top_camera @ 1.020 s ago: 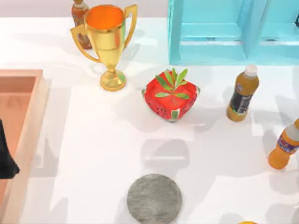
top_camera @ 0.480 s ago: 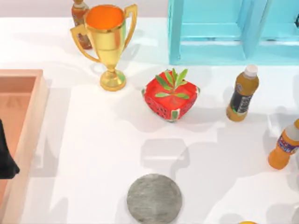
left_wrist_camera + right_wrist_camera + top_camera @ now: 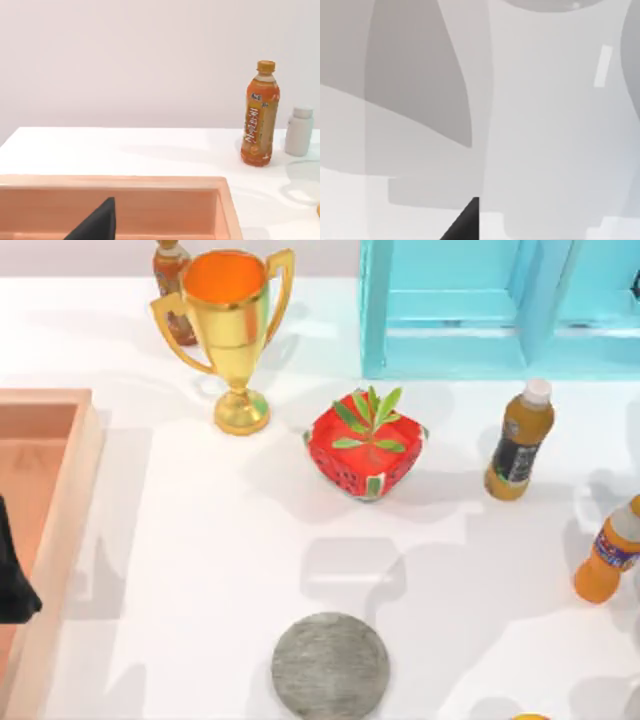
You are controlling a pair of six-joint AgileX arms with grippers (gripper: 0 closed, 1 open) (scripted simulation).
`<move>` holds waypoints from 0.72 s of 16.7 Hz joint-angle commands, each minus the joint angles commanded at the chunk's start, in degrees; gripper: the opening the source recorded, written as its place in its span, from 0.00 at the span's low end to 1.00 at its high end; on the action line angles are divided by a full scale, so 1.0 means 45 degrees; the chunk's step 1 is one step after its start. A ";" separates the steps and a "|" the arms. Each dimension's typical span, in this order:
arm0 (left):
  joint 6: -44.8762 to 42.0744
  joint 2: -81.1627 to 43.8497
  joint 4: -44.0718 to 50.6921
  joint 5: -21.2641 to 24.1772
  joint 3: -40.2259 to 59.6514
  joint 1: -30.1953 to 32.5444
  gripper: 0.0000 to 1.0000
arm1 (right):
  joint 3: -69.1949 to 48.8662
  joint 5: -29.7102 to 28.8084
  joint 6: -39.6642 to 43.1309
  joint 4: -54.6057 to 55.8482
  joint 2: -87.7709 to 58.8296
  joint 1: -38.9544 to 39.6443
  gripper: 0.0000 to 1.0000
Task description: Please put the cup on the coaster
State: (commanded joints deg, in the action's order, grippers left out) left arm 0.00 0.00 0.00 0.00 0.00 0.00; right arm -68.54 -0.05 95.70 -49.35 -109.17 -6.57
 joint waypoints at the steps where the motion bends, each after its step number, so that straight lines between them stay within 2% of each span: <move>1: 0.0000 0.0000 0.0000 0.0000 0.0000 0.0000 1.00 | 0.0000 0.0000 0.0000 0.0000 0.0000 0.0000 0.47; 7: 0.0000 0.0000 0.0000 0.0000 0.0000 0.0000 1.00 | 0.0000 0.0000 0.0000 0.0000 0.0000 0.0000 0.02; 12: 0.0000 0.0000 0.0000 0.0000 0.0000 0.0000 1.00 | 0.0000 0.0000 0.0000 0.0000 0.0000 0.0000 0.00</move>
State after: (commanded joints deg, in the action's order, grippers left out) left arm 0.00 0.00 0.00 0.00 0.00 0.00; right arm -68.54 -0.05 95.70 -49.35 -109.17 -6.57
